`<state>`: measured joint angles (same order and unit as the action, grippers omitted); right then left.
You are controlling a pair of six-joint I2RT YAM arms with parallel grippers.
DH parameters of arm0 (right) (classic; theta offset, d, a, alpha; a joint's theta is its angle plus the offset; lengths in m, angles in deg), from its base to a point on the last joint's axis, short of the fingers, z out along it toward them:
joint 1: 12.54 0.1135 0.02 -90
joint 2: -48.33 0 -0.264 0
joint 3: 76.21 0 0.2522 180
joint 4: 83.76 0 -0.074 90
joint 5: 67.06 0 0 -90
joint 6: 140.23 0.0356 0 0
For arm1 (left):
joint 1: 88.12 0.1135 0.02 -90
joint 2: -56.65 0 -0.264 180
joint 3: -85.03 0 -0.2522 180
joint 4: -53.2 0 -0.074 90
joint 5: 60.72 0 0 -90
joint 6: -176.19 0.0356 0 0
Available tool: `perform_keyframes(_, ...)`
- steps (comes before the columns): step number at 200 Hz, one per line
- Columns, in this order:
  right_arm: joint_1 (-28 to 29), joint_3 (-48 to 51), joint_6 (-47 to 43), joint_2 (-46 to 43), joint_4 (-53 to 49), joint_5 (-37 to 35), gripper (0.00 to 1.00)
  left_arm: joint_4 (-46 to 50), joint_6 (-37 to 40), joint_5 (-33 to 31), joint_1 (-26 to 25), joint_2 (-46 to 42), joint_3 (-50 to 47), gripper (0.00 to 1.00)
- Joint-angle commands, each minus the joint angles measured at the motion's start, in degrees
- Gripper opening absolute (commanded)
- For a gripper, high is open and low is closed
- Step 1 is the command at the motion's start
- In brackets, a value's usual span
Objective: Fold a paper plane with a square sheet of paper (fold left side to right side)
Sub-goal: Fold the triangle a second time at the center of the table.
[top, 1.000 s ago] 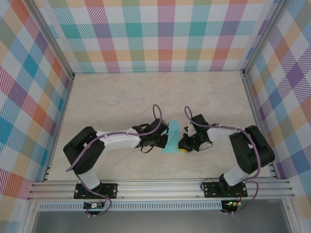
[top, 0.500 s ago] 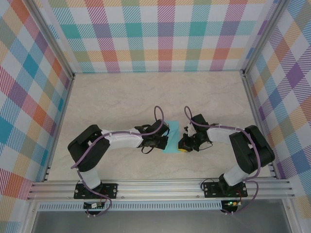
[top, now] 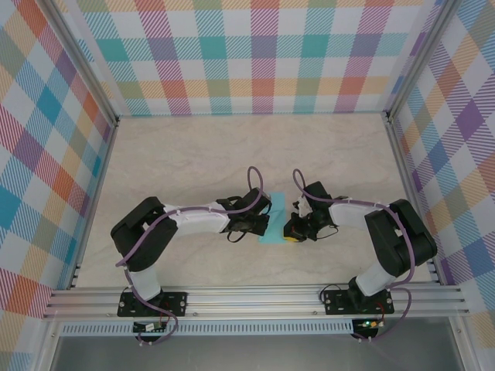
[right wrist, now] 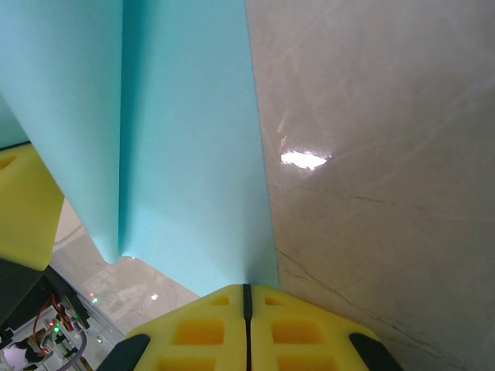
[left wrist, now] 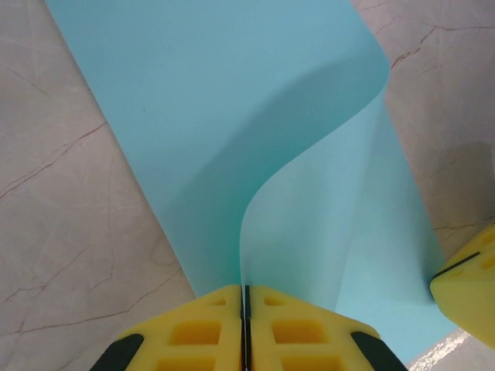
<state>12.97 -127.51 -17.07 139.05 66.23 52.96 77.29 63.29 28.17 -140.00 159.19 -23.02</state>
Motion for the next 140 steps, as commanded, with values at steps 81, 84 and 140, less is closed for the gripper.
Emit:
perform_keyframes(81,0.4,-0.1,-1.7,1.6,-4.3,-3.0,0.07,0.1,0.8,-1.0,0.8,1.5,1.7,0.09)
perform_keyframes(84,0.5,0.0,-1.7,1.6,-4.3,-3.0,0.07,0.2,0.9,-1.0,1.0,1.5,1.7,0.09)
perform_keyframes(140,0.5,-0.2,-1.8,1.6,-4.6,-3.1,0.07,0.5,1.3,-1.1,0.9,1.3,2.2,0.09)
